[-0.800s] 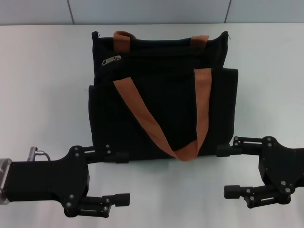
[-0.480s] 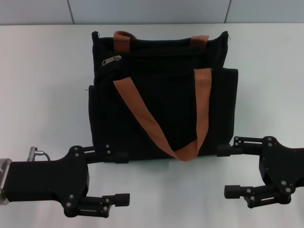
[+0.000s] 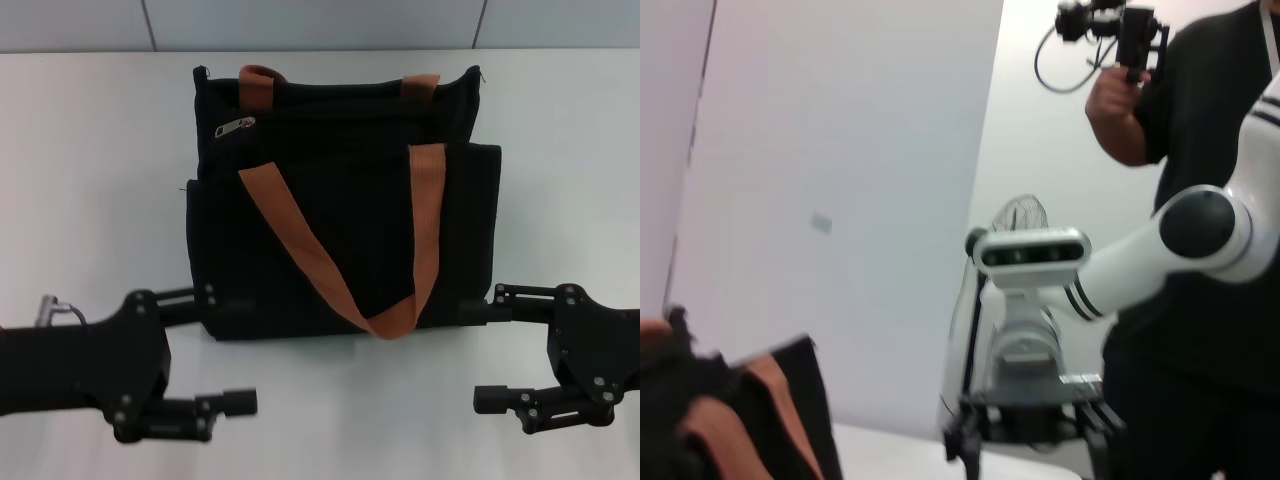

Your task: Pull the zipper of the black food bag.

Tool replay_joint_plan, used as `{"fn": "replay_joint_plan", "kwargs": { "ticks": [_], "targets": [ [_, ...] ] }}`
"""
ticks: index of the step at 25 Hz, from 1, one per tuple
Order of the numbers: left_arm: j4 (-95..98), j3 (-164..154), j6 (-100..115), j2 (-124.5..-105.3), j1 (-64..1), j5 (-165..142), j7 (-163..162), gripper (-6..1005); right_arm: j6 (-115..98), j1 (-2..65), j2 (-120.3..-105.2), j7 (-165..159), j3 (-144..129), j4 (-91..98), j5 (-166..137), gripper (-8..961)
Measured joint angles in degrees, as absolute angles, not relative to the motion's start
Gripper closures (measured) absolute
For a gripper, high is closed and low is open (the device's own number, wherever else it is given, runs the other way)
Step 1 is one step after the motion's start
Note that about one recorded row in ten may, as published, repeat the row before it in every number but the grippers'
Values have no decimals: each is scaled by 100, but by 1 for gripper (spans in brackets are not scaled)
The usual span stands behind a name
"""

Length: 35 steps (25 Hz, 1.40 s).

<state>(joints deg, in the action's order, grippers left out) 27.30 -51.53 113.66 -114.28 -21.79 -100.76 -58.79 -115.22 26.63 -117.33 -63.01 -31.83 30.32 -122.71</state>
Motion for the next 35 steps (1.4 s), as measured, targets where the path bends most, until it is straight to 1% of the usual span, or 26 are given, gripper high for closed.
{"fn": "replay_joint_plan", "kwargs": {
  "ticks": [12, 16, 21, 26, 35],
  "targets": [
    [2699, -3205, 11360, -11422, -2215, -10010, -5934, 214, -11522, 2610, -11722, -6301, -3181, 3032, -12270, 133],
    [2696, -2828, 10829, -11301, -2299, -9996, -6088, 213, -11522, 2610, -11717, -6294, -3181, 3032, -12270, 135],
    [2722, -2867, 9966, -11254, -2412, -10077, -6223, 225, -11522, 2604, -11715, -6293, -3182, 3032, -12271, 137],
    [2712, -3001, 9321, -11335, -2620, -10444, -6229, 238, -11523, 2601, -11715, -6292, -3175, 3032, -12275, 138],
    [2681, -3052, 9064, -11512, -3002, -10981, -6183, 260, -11513, 2592, -11707, -6292, -3163, 3033, -12274, 141]
  ]
}}
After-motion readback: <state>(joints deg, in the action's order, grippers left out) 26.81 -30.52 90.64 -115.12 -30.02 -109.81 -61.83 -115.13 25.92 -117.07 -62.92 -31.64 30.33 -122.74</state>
